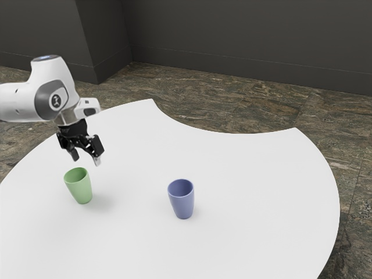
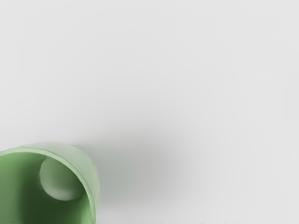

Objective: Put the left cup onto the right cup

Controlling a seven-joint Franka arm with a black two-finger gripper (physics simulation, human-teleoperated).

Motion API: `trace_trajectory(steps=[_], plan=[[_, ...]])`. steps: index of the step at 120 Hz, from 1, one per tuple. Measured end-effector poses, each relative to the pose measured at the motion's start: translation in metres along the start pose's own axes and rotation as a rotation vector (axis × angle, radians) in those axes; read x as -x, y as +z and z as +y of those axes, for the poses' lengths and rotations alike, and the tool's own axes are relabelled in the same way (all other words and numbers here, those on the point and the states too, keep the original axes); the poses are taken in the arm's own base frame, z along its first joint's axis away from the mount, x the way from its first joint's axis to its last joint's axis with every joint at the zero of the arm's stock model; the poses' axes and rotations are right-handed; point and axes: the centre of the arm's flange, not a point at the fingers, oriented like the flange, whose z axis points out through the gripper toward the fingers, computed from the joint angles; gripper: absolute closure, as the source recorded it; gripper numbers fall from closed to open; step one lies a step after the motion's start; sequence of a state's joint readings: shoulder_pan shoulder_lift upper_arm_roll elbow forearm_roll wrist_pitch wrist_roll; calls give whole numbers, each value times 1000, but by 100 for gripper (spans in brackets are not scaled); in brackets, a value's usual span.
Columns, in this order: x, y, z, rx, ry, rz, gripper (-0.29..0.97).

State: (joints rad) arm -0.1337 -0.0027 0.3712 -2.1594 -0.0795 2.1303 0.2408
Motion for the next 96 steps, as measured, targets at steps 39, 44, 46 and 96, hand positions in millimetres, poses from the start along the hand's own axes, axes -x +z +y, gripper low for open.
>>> trace_trajectory(steps=[39,44,46,96], plan=[[12,26,1,5,-23,-44,2],[11,28,1,2,-26,-42,2],[10,29,0,0,-28,-41,2],[5,38,-10,-19,-60,-13,2]])
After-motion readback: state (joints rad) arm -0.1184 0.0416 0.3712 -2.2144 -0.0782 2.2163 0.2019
